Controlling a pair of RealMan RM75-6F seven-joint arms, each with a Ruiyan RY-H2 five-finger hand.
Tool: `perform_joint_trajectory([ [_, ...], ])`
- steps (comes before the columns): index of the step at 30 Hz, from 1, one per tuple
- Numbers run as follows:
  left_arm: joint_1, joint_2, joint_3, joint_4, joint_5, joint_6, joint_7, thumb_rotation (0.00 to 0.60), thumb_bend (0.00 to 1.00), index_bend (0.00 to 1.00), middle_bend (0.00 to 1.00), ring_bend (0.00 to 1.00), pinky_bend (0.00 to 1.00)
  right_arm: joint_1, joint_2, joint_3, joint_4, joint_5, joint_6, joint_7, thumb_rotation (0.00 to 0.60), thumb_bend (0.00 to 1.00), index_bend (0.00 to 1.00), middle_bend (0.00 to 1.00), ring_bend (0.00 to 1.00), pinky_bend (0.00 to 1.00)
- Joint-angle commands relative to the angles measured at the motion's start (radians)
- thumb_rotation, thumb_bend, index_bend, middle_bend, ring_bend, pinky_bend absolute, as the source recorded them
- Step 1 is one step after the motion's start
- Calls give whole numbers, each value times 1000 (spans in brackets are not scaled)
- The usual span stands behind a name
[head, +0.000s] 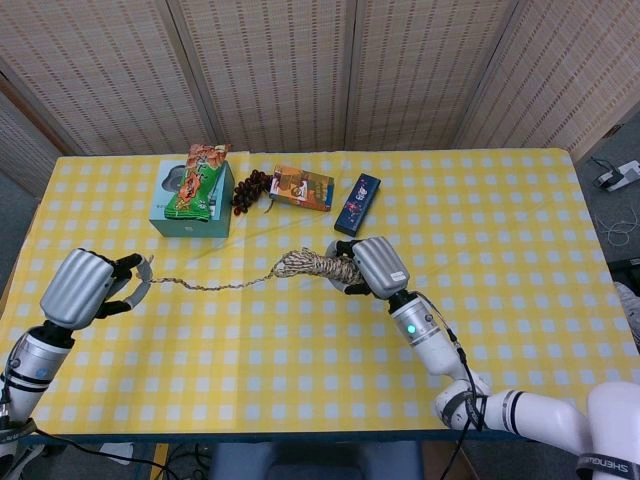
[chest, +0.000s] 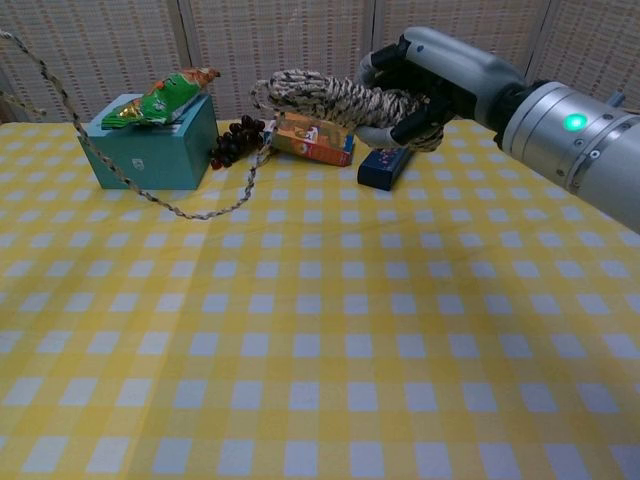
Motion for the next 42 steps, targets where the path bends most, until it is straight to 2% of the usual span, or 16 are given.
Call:
perform_joint_trajectory([
  [1,-26,17,-33,-34,25,26,6,600,420,719,1000,989,1000,40,-58,38,0,42,9,-77,600,650,787,688,601,658],
  [8,-83,42,-70,-103,61,14,16,600,420,719,1000,985,1000,97,-148,95,25,105,33,-181,600,661,787,688,601,658],
  [19,-183,69,-151,-228,11,-49,-47,600,420,718,1000,984,1000,167,-223,120,79,154,6,-243,600,655,793,688,600,658],
  [27,-248,54,-203,-290,-112,-121,-67,600,420,717,1000,982,1000,189,-263,120,107,159,-13,-203,600,653,793,687,600,658],
  [35,-307,-9,-262,-296,-249,-147,-63,600,419,716,1000,980,1000,205,-298,104,112,157,-41,-165,600,650,794,684,600,658],
  [42,-345,-37,-287,-289,-356,-181,-21,600,419,712,1000,977,1000,212,-307,87,110,131,-70,-109,600,638,795,684,601,658],
])
